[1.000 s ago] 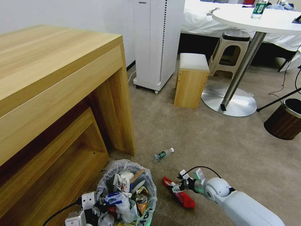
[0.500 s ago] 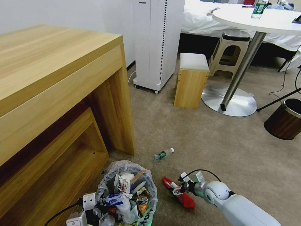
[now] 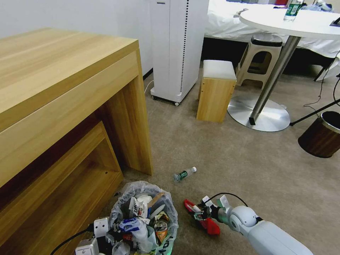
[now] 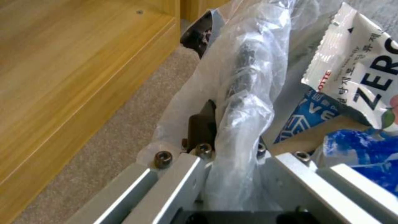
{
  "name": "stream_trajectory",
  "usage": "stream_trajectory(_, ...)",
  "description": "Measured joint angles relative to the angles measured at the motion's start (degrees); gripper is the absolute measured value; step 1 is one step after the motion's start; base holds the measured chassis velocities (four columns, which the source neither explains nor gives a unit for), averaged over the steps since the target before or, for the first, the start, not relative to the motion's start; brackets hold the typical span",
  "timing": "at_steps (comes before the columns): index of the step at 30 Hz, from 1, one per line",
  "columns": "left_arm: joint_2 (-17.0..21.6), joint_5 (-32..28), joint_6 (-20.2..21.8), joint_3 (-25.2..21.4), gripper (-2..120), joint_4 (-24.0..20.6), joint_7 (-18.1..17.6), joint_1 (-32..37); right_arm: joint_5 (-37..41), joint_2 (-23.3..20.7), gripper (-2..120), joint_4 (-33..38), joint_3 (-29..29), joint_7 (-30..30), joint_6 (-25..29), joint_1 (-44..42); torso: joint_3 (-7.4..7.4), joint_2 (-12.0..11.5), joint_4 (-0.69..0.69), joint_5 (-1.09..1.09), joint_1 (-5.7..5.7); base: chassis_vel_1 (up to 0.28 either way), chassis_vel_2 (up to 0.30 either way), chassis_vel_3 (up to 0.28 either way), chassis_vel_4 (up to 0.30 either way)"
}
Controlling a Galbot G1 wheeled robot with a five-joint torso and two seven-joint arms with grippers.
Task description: Pick up the trash bin and place the garbage on the floor into it.
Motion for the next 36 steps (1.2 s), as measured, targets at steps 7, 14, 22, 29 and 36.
stream_trajectory(7, 0.4, 0.0, -0.3, 0.1, 0, 0.0, 0.0, 0.0, 1.8, -0.9, 27, 0.7, 0.4, 0.7, 0.6, 1.2, 0.0, 0.0, 0.0, 0.01, 0.0, 0.0, 0.0, 0.0, 0.0)
stream_trajectory(14, 0.6, -0.2, -0.4, 0.3, 0, 0.0, 0.0, -0.1, 2.4, -1.6, 3, 1.1, 0.4, 1.0, 0.6, 1.0, 0.0, 0.0, 0.0, 0.0, 0.0, 0.0, 0.0, 0.0, 0.0)
stream_trajectory(22, 1.2, -1.0, -0.4, 0.0, 0, 0.1, -0.4, -0.2, 1.0, -1.3, 0, 0.6, 0.6, 0.3, 5.8, -0.1, 0.0, 0.0, 0.0, 0.01, 0.0, 0.0, 0.0, 0.0, 0.0)
stream_trajectory(29, 1.3, -1.0, -0.5, -0.1, 0, 0.0, -0.4, -0.1, 0.8, -1.8, 24, 1.6, 1.9, 0.1, 6.0, -1.4, 0.0, 0.0, 0.0, 0.0, 0.0, 0.0, 0.0, 0.0, 0.0)
stream_trajectory(36, 1.1, -0.7, -0.4, -0.1, 0, -0.1, -0.2, 0.0, 0.3, -2.2, 45, 2.7, 3.3, -1.0, 5.7, -2.9, 0.0, 0.0, 0.0, 0.01, 0.0, 0.0, 0.0, 0.0, 0.0)
